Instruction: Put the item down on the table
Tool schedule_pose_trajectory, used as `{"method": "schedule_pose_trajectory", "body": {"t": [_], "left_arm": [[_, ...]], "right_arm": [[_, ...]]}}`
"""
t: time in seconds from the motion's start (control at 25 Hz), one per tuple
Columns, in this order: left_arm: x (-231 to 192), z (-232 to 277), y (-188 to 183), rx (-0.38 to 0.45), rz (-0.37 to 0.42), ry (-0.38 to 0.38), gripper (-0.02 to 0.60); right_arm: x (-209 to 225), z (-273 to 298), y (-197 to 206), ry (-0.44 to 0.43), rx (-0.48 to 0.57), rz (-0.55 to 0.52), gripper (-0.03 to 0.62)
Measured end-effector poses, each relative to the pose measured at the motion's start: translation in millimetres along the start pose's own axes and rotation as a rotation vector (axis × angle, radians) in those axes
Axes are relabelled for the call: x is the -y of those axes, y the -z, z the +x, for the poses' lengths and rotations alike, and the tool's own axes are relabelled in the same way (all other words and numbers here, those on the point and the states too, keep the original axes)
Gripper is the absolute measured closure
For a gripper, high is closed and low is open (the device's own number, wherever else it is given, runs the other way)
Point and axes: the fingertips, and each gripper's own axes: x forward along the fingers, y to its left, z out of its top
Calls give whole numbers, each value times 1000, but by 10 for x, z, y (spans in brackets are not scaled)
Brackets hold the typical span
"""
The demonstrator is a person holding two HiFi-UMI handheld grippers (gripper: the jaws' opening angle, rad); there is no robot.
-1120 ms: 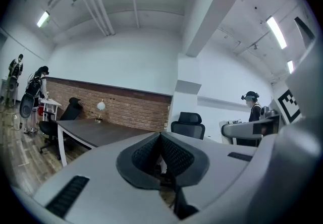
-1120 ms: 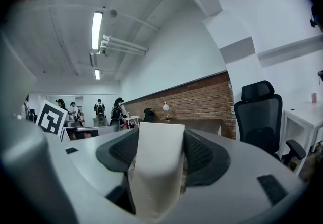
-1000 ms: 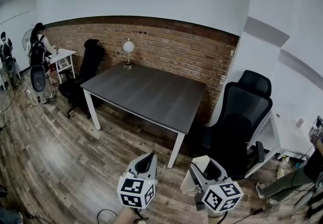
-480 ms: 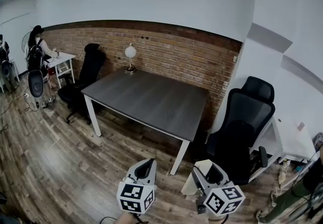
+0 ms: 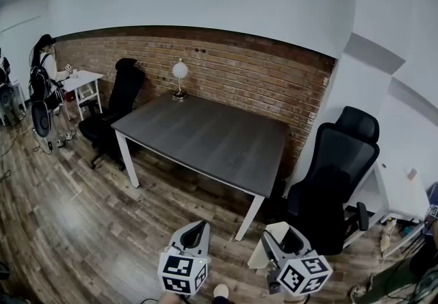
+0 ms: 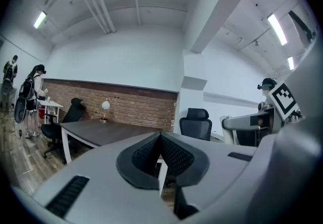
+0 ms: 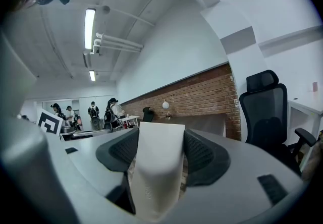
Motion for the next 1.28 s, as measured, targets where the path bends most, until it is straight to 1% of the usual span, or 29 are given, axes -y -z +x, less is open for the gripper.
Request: {"method": "schedule_pose_trajectory", "body": {"t": [0.2, 0.36, 0.6, 0.84, 1.28], "left_arm": [[-177, 153, 58, -10, -14, -15, 565], [-303, 353, 27, -13, -5, -21, 565], [-424, 802, 2, -20, -4, -5, 565], [-529, 1269, -104, -21, 3, 9, 565], [-576, 2081, -171, -15, -15, 23, 565]], "right_arm": [[102, 230, 46, 3, -16, 9, 296], [169, 456, -41, 5, -12, 4, 296], [362, 843, -144, 17, 4, 8, 296], [579, 1209, -299, 20, 20, 14, 296], [1041, 1769, -517, 25, 5, -32, 296]]}}
